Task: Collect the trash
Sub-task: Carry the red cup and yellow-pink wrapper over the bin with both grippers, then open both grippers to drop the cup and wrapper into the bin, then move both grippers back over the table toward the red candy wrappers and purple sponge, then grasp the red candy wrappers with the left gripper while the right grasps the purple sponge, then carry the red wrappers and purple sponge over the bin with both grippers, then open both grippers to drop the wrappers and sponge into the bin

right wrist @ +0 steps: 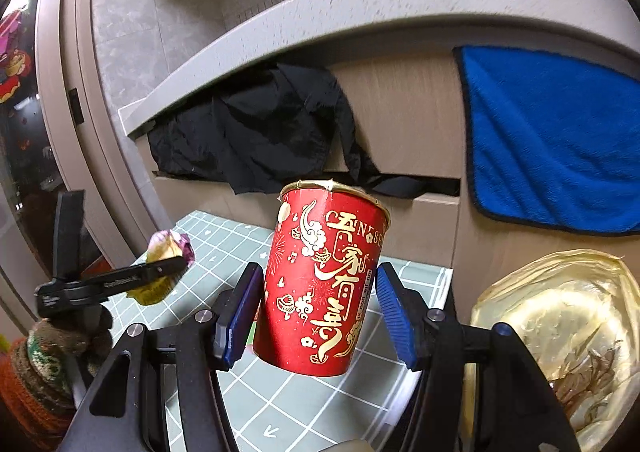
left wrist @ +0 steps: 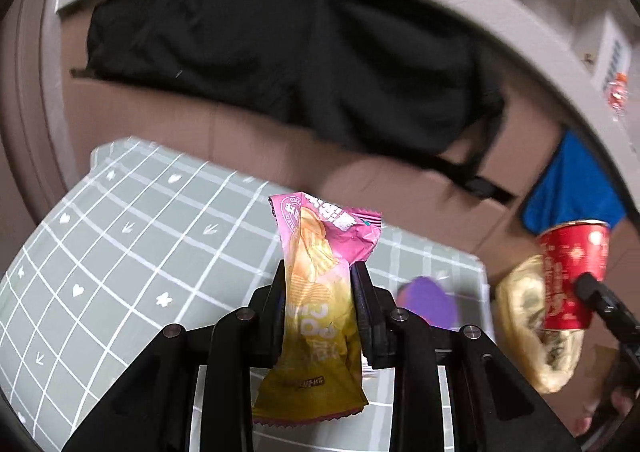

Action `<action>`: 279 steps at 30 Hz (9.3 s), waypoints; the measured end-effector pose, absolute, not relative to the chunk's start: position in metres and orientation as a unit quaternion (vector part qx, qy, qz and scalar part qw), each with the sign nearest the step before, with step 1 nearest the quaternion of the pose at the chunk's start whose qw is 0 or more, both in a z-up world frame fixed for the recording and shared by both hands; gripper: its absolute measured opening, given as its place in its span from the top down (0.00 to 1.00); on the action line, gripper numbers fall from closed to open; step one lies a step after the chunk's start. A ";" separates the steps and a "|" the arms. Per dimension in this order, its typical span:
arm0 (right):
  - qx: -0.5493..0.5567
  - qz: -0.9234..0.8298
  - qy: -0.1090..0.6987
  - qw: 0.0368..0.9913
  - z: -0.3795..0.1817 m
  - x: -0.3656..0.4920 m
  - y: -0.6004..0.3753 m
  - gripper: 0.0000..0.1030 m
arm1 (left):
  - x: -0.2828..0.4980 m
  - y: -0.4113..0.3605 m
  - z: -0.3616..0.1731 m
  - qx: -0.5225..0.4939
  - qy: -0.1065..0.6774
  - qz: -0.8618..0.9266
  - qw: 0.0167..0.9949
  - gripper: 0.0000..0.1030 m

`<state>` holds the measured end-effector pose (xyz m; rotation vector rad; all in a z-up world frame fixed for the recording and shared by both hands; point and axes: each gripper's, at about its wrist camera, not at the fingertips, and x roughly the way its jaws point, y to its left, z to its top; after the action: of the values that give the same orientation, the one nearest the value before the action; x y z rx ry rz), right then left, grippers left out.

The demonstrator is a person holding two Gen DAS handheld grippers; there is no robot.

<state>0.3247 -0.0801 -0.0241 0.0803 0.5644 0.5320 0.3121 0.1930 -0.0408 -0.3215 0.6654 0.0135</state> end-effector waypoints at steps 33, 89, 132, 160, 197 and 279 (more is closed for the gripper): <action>0.062 0.091 0.200 0.974 0.014 0.274 -0.292 0.46 | 0.299 -0.085 0.019 -0.051 0.220 -0.200 0.953 0.71; 0.127 0.072 0.291 0.945 -0.088 0.338 -0.335 0.30 | 0.374 -0.116 -0.067 -0.098 0.334 -0.241 0.906 0.40; 0.067 0.230 0.329 0.914 -0.077 0.300 -0.130 0.30 | 0.296 0.175 -0.110 -0.136 0.379 -0.034 0.915 0.36; 0.028 0.223 0.327 0.918 -0.070 0.296 -0.092 0.30 | 0.326 0.177 -0.120 -0.138 0.407 0.000 0.903 0.80; 0.002 0.227 0.399 0.888 -0.113 0.383 0.002 0.29 | 0.291 0.221 -0.115 -0.198 0.379 -0.035 0.903 0.35; 0.068 0.083 0.284 0.953 -0.062 0.331 -0.323 0.28 | 0.366 -0.123 -0.061 -0.078 0.313 -0.238 0.916 0.86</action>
<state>0.3314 -0.3227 -0.0619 0.1386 0.5777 0.1694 0.3655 -0.1227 -0.0607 -0.1612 0.6434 -0.4908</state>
